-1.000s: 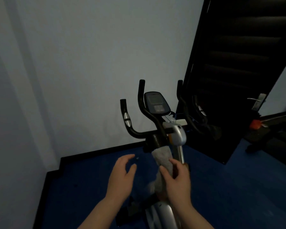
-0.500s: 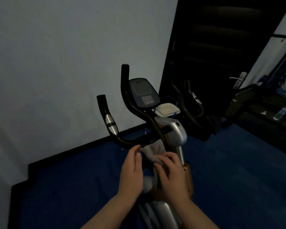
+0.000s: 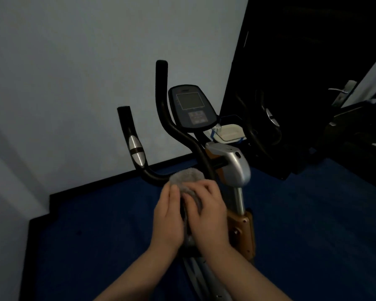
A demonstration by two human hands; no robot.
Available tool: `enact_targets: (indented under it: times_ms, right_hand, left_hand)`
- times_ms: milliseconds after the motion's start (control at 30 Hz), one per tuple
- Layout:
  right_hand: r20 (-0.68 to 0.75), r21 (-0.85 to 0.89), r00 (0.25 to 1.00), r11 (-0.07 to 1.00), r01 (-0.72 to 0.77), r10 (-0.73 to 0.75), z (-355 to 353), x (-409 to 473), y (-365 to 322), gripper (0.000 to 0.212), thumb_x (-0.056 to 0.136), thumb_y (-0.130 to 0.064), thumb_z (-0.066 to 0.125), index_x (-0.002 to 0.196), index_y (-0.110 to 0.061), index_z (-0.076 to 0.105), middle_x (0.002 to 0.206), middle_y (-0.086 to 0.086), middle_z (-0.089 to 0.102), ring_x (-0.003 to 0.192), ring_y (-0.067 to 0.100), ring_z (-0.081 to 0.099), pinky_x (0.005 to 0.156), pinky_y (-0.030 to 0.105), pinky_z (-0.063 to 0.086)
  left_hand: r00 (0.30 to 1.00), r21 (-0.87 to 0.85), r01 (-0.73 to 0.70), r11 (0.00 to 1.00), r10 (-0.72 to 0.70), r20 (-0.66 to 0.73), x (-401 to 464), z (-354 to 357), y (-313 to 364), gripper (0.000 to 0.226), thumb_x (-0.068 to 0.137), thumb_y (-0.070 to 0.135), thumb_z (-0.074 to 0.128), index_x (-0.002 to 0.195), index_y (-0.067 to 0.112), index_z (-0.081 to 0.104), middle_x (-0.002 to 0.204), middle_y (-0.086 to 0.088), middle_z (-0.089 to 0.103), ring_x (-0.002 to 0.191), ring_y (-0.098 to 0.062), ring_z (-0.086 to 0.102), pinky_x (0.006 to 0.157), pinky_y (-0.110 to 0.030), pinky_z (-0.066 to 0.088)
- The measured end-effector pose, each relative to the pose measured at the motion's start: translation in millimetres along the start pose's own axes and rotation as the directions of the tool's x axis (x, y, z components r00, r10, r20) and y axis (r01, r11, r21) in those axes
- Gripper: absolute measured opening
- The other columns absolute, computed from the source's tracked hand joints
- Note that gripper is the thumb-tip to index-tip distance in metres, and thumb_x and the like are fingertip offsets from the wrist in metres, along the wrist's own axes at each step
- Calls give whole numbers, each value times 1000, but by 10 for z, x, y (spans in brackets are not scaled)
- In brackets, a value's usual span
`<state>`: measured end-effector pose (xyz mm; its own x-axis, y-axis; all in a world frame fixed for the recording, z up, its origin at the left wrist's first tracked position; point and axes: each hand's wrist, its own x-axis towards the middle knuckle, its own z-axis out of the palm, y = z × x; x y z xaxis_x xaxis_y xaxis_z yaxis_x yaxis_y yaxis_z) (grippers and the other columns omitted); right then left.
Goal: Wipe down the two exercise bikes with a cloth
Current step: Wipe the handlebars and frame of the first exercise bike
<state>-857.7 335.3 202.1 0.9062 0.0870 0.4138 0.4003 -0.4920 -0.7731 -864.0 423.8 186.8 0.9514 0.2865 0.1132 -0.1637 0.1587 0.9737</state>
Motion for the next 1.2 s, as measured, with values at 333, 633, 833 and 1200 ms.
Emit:
enact_targets:
  times_ms: [333, 633, 833, 1200]
  right_hand:
    - [198, -368, 940, 868, 334, -278, -337, 210, 86, 35, 79, -5, 69, 113, -13, 66, 106, 6, 59, 93, 19, 57, 71, 30, 53]
    - [152, -23, 973, 984, 178, -172, -728, 197, 325, 18, 90, -33, 54, 106, -37, 62, 102, -20, 48, 95, -3, 52, 78, 10, 44]
    - [290, -316, 957, 946, 67, 29, -344, 555, 241, 29, 92, -49, 44, 105, -28, 59, 100, -4, 54, 91, 13, 56, 79, 39, 50]
    - [239, -364, 971, 928, 84, 6, -288, 573, 269, 35, 96, -48, 36, 94, -18, 53, 91, 2, 63, 83, 20, 60, 70, 41, 50]
  left_hand:
    - [997, 96, -41, 995, 47, -54, 113, 157, 31, 35, 90, 50, 35, 110, 35, 59, 101, 15, 69, 93, 1, 64, 72, -7, 46]
    - [990, 228, -16, 973, 48, -135, 135, 144, -83, 29, 97, 41, 32, 113, 34, 55, 101, 7, 67, 88, -1, 64, 72, -18, 52]
    - [973, 304, -20, 953, 89, -213, 98, 171, -96, 25, 101, 39, 30, 108, 33, 53, 96, 8, 63, 83, 1, 59, 62, -9, 46]
    - [967, 404, -53, 913, 149, -208, 107, 147, -120, 32, 95, 46, 27, 105, 31, 53, 89, 13, 63, 80, -3, 60, 66, -20, 49]
